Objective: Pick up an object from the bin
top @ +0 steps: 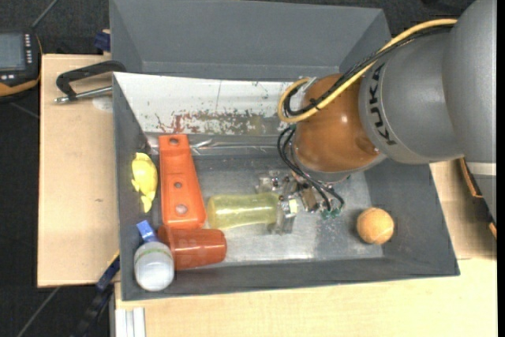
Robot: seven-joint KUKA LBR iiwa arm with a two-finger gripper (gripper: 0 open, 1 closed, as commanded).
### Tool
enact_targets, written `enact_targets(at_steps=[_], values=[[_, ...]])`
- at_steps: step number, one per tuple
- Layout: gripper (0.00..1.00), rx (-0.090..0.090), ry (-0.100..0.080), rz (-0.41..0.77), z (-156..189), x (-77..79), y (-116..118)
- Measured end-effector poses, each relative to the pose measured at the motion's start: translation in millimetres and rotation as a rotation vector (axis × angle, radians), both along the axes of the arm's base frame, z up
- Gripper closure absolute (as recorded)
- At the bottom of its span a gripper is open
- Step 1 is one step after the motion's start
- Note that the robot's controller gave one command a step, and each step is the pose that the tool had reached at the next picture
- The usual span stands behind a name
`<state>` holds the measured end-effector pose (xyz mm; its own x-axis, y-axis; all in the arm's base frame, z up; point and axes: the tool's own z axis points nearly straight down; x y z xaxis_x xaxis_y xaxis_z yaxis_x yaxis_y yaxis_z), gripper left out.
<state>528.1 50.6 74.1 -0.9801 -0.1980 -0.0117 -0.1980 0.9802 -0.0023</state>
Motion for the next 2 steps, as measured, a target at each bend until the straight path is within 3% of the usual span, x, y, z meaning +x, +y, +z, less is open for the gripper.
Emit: enact_targets(at_steps=[2], values=[[1.00,0.002,-0.004,0.000,-0.9,8.0,-10.4]])
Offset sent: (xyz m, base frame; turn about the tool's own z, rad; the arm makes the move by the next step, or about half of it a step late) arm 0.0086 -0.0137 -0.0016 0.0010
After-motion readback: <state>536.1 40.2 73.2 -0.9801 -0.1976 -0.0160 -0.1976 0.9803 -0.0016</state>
